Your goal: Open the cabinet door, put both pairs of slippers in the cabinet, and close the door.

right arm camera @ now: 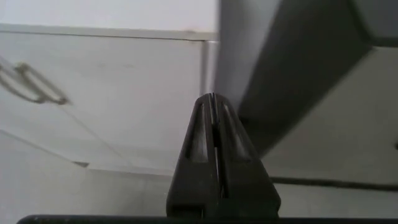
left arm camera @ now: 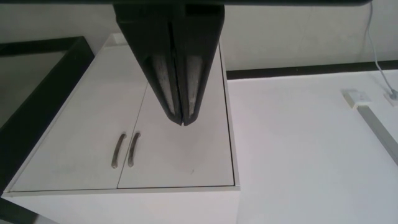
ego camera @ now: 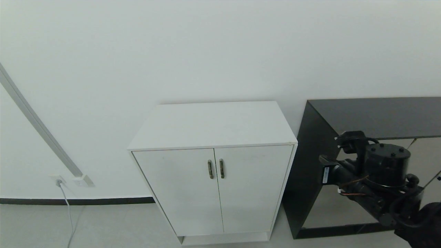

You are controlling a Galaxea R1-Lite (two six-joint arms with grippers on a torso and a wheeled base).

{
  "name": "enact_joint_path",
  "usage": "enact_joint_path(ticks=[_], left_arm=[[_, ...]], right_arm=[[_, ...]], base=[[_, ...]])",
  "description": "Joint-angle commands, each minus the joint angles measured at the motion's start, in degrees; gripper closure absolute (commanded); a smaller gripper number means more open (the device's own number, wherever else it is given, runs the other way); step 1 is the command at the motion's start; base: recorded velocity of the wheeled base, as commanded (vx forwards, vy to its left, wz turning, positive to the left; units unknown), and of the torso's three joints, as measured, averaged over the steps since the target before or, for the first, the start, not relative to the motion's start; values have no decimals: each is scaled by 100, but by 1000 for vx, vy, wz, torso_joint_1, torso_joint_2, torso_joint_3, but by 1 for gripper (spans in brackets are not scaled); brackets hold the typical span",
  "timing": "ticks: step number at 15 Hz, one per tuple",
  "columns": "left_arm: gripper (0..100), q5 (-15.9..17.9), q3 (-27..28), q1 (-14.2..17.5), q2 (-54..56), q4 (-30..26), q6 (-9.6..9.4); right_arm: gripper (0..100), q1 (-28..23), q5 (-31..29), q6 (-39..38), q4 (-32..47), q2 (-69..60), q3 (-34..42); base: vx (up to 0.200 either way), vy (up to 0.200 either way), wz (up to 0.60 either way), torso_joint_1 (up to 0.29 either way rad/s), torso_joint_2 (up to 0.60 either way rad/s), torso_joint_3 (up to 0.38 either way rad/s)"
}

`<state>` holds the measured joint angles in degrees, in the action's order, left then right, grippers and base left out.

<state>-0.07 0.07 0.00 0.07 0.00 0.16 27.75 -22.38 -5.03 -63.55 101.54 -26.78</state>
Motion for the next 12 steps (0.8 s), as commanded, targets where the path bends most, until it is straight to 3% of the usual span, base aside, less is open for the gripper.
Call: enact_joint_path(ticks=[1, 7, 12], left_arm=[[100, -1, 1, 0, -7, 0, 2], [100, -1, -7, 0, -7, 0, 11], [100, -1, -7, 0, -7, 0, 19]], right_arm=[[100, -463, -12, 82, 9, -758, 604], [100, -1447, 32, 424, 132, -2586, 2045], [100, -1483, 111, 424, 1987, -4441, 2054]], base=[[0, 0, 0, 0, 0, 0], [0, 0, 0, 0, 0, 0], [0, 0, 0, 0, 0, 0]])
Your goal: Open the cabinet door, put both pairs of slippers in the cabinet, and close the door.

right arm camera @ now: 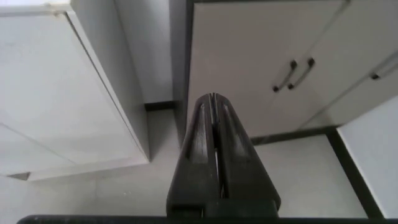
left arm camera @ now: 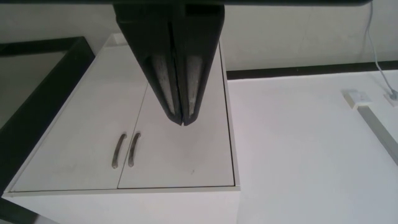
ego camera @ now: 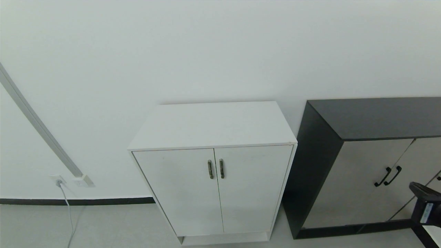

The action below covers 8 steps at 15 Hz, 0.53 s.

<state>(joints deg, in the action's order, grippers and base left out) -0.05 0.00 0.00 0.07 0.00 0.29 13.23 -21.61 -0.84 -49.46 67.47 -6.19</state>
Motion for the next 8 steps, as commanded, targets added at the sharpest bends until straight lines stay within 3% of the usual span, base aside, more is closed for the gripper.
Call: enact_joint_path(ticks=[1, 8], left_arm=[[100, -4, 0, 0, -7, 0, 6], [100, -4, 0, 0, -7, 0, 6]], right_arm=[[100, -31, 52, -4, 876, -1307, -14], [100, -22, 535, -4, 4269, -4541, -163]], base=[[0, 0, 0, 0, 0, 0], [0, 0, 0, 0, 0, 0]])
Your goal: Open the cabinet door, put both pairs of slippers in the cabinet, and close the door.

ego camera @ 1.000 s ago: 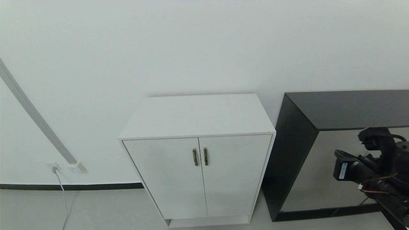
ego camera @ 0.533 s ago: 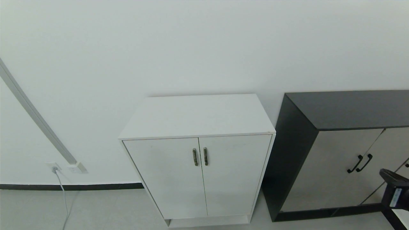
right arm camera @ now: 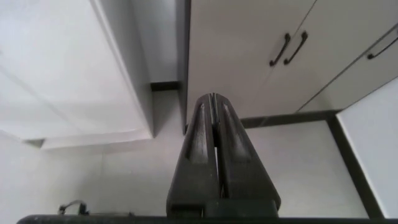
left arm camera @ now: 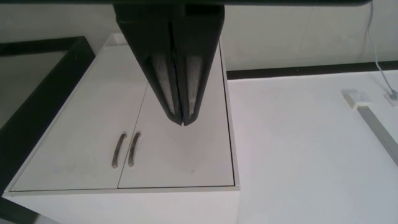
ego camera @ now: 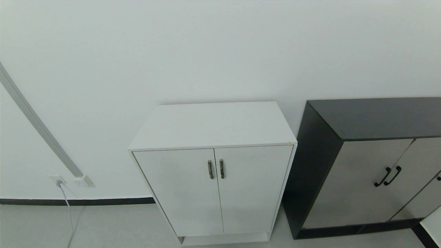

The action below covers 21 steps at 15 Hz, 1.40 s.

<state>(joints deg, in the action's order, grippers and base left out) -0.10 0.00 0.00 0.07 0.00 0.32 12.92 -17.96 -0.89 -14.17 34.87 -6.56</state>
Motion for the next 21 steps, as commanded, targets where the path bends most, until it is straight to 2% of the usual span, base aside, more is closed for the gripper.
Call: enact_joint_path(ticks=[1, 6, 14, 18, 21], left_arm=[[100, 1, 0, 0, -7, 0, 3], [100, -8, 0, 0, -7, 0, 3], [100, 1, 9, 0, -7, 0, -5], [100, 1, 0, 0, -7, 0, -5], [100, 1, 0, 0, -7, 0, -5]], right_arm=[[100, 9, 178, 1, 1003, -1500, -188], [100, 35, 258, -43, 1206, -1720, -144], [100, 53, 504, -52, 1206, -2555, 638], [100, 53, 1418, -131, 1276, -2942, 656], [100, 79, 1585, 45, 1469, -2871, 629]], base=[[0, 0, 0, 0, 0, 0], [0, 0, 0, 0, 0, 0], [0, 0, 0, 0, 0, 0], [0, 0, 0, 0, 0, 0], [0, 0, 0, 0, 0, 0]])
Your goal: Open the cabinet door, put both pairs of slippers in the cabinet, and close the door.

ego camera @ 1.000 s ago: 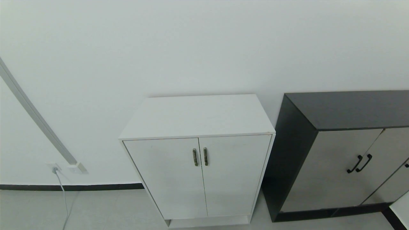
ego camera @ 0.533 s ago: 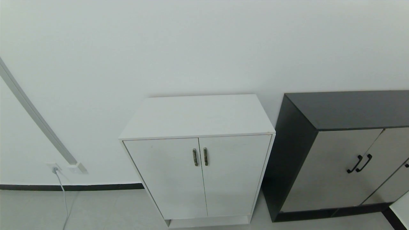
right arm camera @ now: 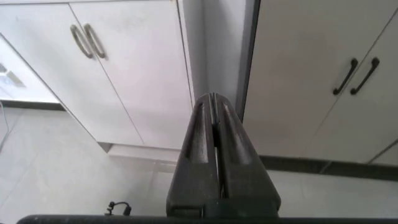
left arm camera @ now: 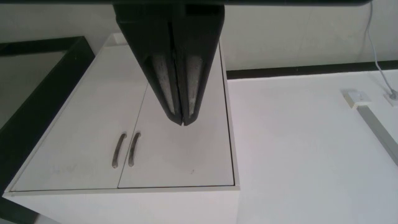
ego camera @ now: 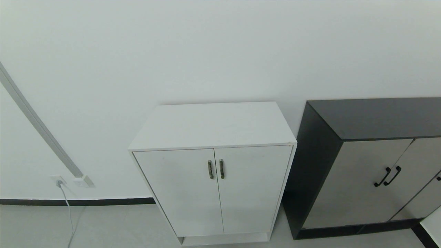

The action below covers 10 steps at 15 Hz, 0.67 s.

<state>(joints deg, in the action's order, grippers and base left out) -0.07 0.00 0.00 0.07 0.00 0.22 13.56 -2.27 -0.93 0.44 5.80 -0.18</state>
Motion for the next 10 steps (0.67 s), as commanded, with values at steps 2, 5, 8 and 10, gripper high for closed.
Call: enact_joint_path(ticks=[2, 5, 8, 10], left_arm=[[100, -1, 0, 0, -7, 0, 4], [100, -1, 0, 0, -7, 0, 13], [100, -10, 0, 0, -7, 0, 13], [100, -1, 0, 0, -7, 0, 4]], right_arm=[[100, -679, 16, 110, 9, 501, -26], [100, -1356, 42, 128, 9, 228, -8], [100, -1162, 174, 75, -18, -237, 9], [100, -1320, 253, 84, -18, -528, 9]], base=[[0, 0, 0, 0, 0, 0], [0, 0, 0, 0, 0, 0], [0, 0, 0, 0, 0, 0], [0, 0, 0, 0, 0, 0]])
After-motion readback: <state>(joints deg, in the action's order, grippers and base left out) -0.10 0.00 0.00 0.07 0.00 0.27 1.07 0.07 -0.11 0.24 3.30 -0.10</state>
